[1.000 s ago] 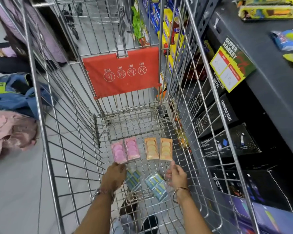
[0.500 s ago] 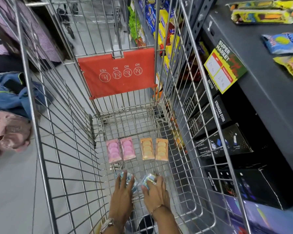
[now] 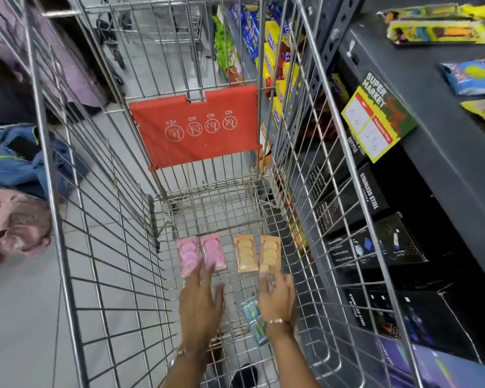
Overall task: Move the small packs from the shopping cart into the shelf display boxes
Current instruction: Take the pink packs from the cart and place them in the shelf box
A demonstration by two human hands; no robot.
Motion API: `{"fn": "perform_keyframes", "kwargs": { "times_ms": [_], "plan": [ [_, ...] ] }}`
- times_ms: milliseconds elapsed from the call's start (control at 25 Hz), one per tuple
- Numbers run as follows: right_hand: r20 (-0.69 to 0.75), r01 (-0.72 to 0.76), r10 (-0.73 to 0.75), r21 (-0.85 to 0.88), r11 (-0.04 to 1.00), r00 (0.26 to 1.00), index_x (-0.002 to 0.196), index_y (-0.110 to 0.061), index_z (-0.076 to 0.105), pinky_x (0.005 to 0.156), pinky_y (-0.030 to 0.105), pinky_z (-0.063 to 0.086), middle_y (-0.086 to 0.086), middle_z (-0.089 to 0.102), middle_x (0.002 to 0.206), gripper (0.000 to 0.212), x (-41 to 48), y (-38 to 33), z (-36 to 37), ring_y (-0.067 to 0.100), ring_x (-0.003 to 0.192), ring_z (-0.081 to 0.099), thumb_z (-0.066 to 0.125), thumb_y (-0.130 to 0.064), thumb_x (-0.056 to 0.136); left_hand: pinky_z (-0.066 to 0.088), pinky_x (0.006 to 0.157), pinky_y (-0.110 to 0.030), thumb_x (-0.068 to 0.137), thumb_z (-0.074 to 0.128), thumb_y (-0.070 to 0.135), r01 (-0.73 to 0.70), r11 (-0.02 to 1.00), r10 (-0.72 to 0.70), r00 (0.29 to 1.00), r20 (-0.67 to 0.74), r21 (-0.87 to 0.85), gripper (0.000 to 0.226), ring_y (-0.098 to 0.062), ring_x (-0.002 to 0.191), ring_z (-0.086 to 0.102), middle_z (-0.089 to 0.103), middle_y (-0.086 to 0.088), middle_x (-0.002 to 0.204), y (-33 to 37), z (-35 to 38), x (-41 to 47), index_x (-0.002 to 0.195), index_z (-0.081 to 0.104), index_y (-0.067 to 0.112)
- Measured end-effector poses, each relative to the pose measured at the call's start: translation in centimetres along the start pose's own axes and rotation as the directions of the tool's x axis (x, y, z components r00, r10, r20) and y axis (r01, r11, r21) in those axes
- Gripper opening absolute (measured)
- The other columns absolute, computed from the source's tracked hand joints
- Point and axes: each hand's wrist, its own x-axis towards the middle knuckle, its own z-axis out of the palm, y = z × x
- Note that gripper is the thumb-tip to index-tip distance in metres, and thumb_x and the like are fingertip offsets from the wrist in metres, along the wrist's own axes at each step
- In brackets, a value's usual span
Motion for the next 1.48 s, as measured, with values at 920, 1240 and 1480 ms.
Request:
{"fn": "perform_keyframes", "kwargs": {
  "times_ms": [920, 1240, 1480],
  "plan": [
    [0.12, -0.138, 0.099, 0.378, 0.915, 0.988, 0.073, -0.028, 0.047, 0.063, 0.03, 0.049, 0.004, 0.066, 0.085, 0.026, 2.4, -9.4, 3.2, 0.024, 0.08, 0.061, 0.07, -0.016, 0.075, 0.044, 0.052, -0.027, 0.059, 0.079, 0.047, 0.377, 0.798, -0.363, 0.923, 0.126, -0.47, 0.053, -0.027, 0.072, 0.06, 0.062, -0.005, 0.08, -1.4, -4.3, 9.9, 0.086, 0.054, 0.009],
    [-0.195, 0.104, 0.091, 0.797, 0.595, 0.977, 0.078, -0.012, 0.057, 0.052, 0.007, 0.044, -0.004, 0.062, 0.066, 0.024, -12.4, -10.4, -19.5, -0.009, 0.049, 0.056, 0.074, 0.0, 0.068, 0.042, 0.043, -0.004, 0.088, 0.055, 0.01, 0.04, 0.627, 0.154, 0.973, 0.174, -0.778, 0.021, 0.005, 0.046, 0.056, 0.064, -0.019, 0.097, 18.2, -21.1, 3.6, 0.107, 0.055, 0.003],
    [-0.527, 0.375, 0.23, 0.792, 0.481, 0.818, 0.071, -0.012, 0.059, 0.051, 0.006, 0.045, -0.01, 0.063, 0.062, 0.023, -25.9, -6.9, -32.2, -0.007, 0.049, 0.056, 0.06, 0.01, 0.078, 0.041, 0.04, -0.005, 0.085, 0.053, 0.001, -0.216, 0.326, 0.619, 0.784, 0.036, -0.92, 0.024, 0.008, 0.043, 0.054, 0.067, 0.01, 0.056, 34.6, -29.1, -9.0, 0.086, 0.046, 0.024]
  ]
}}
